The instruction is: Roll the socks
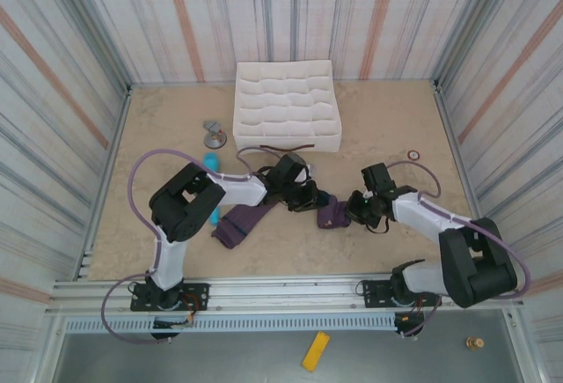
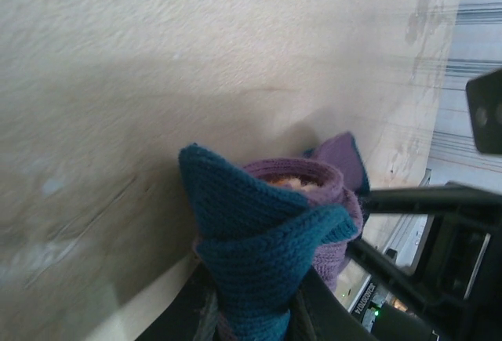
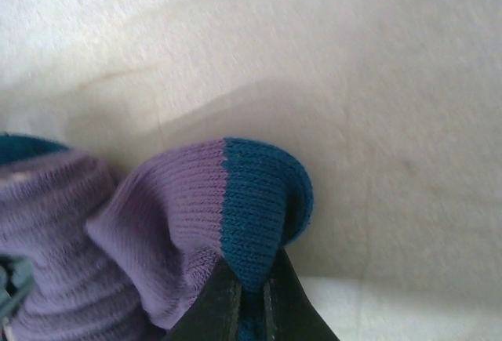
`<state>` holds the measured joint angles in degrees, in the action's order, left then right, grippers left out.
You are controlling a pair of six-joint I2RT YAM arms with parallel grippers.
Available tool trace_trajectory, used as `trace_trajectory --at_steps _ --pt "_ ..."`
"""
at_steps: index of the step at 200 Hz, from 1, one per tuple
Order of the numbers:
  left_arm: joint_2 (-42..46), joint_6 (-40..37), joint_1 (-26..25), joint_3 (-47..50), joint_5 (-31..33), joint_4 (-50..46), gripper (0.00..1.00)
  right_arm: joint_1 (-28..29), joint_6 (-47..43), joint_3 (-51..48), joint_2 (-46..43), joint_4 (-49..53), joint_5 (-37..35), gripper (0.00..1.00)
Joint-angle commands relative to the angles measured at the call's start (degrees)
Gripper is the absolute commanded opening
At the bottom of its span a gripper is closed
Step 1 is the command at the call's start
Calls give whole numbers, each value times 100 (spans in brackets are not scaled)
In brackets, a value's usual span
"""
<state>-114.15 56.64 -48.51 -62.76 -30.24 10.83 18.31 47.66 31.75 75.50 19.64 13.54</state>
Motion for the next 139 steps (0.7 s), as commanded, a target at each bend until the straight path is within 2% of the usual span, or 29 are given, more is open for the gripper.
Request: trace_trajectory --at_steps 1,23,41,67,78,125,139 --pt "431 -137 17 150 -46 -379 0 -128 -368 239 533 366 -504 0" --pt "643 -129 6 340 324 -763 0 -197 -729 778 1032 311 -499 0" --pt "881 86 -27 562 926 -1094 0 -94 -1137 1138 1365 100 -476 0" --pt "1073 908 10 1291 1130 -94 0 244 -1756 1593 1721 -11 -614 0" --pt "1068 1130 9 1367 1166 42 0 387 -1880 1740 1865 -14 -702 0" --pt "1131 1477 -71 1269 1782 -878 0 501 -2062 2088 2212 -47 -451 0" --pt "1242 1636 -88 1296 2058 -1192 0 500 -2172 2141 2140 -43 -391 12"
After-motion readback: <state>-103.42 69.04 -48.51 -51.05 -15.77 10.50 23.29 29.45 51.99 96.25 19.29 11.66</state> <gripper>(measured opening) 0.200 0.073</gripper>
